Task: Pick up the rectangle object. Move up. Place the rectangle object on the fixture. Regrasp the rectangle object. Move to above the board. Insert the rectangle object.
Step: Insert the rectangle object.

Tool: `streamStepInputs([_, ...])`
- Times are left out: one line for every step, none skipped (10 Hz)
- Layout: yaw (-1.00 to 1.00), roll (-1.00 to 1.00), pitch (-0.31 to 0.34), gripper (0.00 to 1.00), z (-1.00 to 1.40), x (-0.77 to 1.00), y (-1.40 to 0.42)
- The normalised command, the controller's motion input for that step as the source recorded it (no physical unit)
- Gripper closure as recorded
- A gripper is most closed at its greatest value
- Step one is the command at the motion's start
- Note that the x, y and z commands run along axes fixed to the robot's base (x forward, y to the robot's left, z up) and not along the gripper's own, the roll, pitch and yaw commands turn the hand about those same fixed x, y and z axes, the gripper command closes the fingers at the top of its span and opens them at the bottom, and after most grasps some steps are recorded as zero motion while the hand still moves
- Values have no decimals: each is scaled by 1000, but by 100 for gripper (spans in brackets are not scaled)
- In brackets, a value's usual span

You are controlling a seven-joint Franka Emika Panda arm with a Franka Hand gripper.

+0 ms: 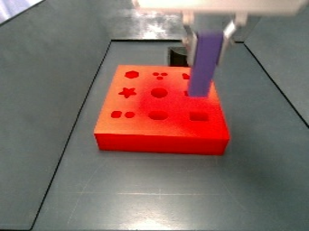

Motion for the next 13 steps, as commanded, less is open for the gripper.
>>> streamStepInputs([151,410,-144,100,-297,326,-171])
streamStepInputs([149,403,-131,100,-317,306,-186])
streamStepInputs([-26,226,-174,100,-463,0,-66])
streamStepInputs([-120,14,-57,100,-131,-140,63])
streamStepInputs([-134,-34,-34,100,-60,-246,226])
streamStepInputs([-143,-16,-89,100,-83,-266,151])
streamStepInputs([-31,-56,-110,100,-89,-283,23])
streamStepInputs([0,-170,-143,100,-186,-77,-51])
streamStepInputs([-31,-133,-81,100,-123,43,-114])
streamStepInputs([-6,-94,-21,100,-97,174,-86])
streamStepInputs([0,-53,0,100,-109,194,-34])
streamStepInputs([0,0,0,100,-189,123,-46])
streamStepInputs([0,0,-70,100,-343,0,-17])
